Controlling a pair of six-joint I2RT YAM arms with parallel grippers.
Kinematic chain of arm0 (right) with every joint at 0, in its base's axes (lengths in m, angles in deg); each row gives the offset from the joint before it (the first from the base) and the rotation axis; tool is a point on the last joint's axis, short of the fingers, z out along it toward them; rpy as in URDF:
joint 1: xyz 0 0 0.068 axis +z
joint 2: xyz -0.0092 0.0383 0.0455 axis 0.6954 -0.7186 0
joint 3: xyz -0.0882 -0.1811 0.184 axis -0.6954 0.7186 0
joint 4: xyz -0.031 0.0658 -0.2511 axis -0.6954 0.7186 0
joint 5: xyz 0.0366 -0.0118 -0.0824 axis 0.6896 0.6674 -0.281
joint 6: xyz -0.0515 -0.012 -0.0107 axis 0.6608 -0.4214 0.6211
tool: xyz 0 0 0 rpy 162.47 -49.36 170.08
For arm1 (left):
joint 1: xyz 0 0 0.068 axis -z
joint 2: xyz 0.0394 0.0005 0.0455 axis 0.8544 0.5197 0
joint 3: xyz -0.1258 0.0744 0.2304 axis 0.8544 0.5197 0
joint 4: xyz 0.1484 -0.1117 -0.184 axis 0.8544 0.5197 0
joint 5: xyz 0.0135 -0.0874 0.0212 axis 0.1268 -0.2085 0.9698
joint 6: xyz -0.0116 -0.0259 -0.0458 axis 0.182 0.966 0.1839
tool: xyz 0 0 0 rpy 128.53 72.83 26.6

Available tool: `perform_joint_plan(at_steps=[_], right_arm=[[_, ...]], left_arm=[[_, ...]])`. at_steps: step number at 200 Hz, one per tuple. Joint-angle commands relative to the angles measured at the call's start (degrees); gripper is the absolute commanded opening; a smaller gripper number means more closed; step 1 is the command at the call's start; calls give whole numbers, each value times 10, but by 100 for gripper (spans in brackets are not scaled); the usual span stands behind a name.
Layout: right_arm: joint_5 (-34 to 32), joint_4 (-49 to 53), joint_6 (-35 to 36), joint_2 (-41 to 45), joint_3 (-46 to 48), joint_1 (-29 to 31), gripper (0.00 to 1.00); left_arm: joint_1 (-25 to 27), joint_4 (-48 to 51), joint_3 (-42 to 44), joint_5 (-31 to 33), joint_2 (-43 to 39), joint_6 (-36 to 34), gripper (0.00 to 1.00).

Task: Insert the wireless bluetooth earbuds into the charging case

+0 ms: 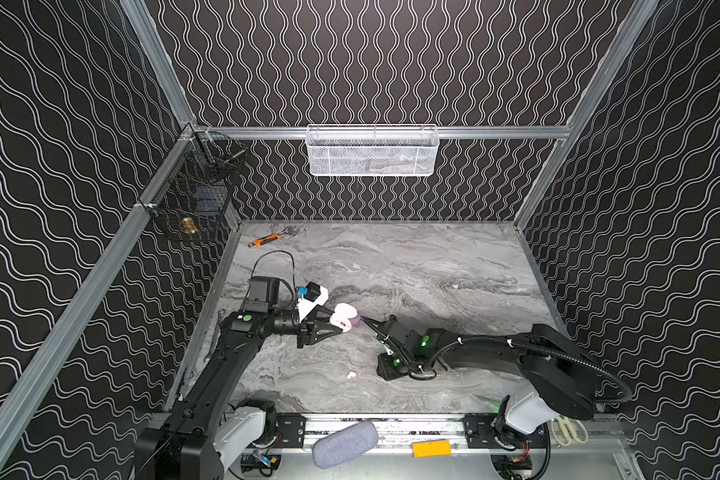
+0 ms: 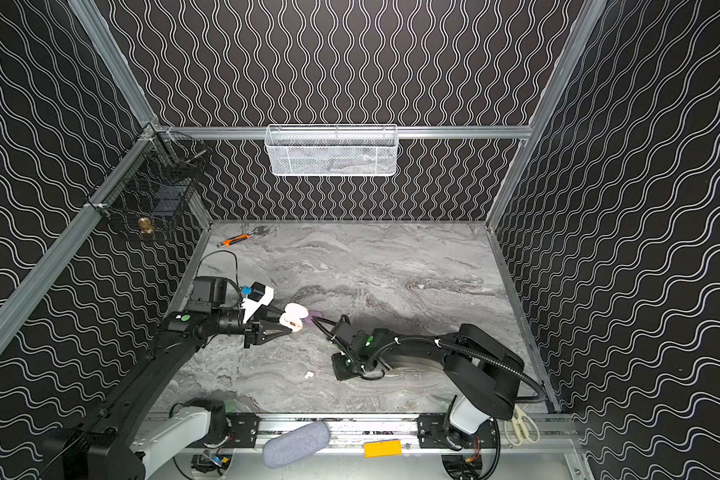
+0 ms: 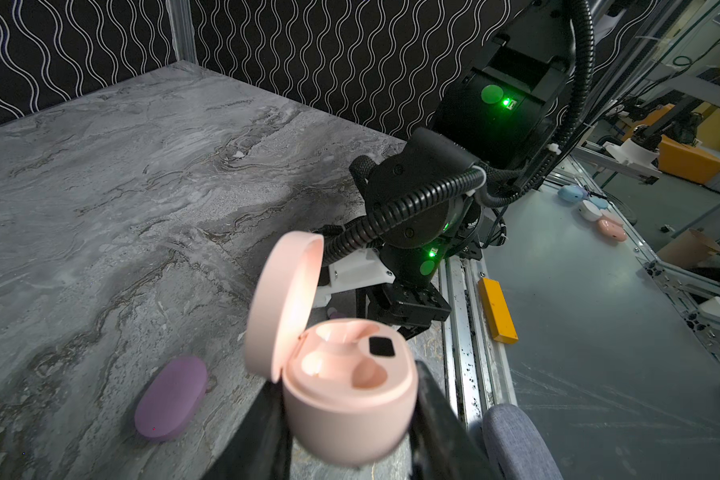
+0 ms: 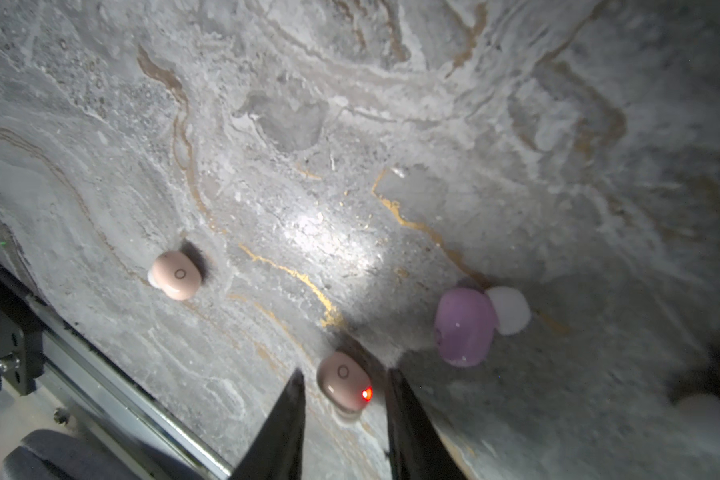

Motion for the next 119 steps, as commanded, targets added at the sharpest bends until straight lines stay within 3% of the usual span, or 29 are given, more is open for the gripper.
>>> perform_joint_plan(at_steps=[1,119], right_arm=[[7,6,-9,6,2,1,35],[20,3,-28,3,5,28,34]], left_arm=[[-1,-11,-1,-5,3,1,4],[-1,-11,-1,-3,3,-2,4]])
